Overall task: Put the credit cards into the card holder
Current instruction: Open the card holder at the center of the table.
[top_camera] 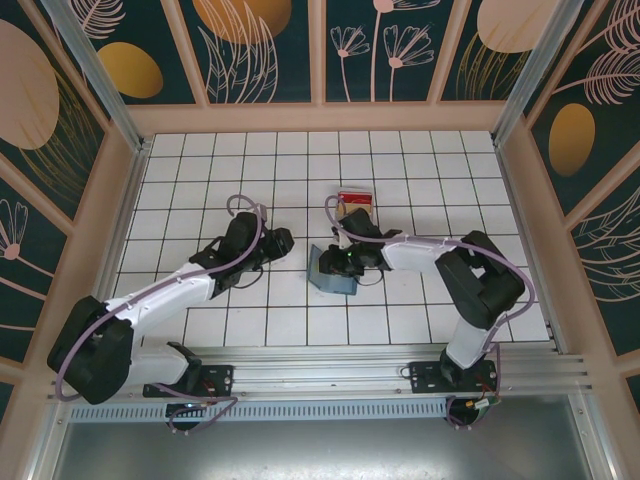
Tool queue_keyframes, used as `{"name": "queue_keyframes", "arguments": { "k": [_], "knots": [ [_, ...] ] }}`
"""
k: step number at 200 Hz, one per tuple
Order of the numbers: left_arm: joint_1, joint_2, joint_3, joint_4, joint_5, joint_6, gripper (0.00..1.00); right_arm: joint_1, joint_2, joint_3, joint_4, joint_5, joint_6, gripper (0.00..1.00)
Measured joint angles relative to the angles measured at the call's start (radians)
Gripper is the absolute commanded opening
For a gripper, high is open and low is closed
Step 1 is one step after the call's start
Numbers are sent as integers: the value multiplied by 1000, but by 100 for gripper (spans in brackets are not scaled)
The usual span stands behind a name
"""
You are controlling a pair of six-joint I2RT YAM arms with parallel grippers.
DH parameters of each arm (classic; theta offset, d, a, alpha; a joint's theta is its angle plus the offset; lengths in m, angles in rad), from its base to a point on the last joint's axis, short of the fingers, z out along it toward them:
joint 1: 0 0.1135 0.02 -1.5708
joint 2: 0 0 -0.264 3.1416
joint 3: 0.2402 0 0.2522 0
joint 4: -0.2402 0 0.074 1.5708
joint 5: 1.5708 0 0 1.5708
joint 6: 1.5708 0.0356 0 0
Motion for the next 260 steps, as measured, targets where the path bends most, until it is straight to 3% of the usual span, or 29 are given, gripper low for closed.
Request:
{"name": "queue_keyframes", "arguments": {
  "k": [89,260],
  "knots": [
    [0,43,-44,-8,-22,-11,43,108,98,158,-154,290,-39,24],
    [0,34,-1,-18,-39,-9,48,80,-29,208,-230,244,-39,28]
  ]
}}
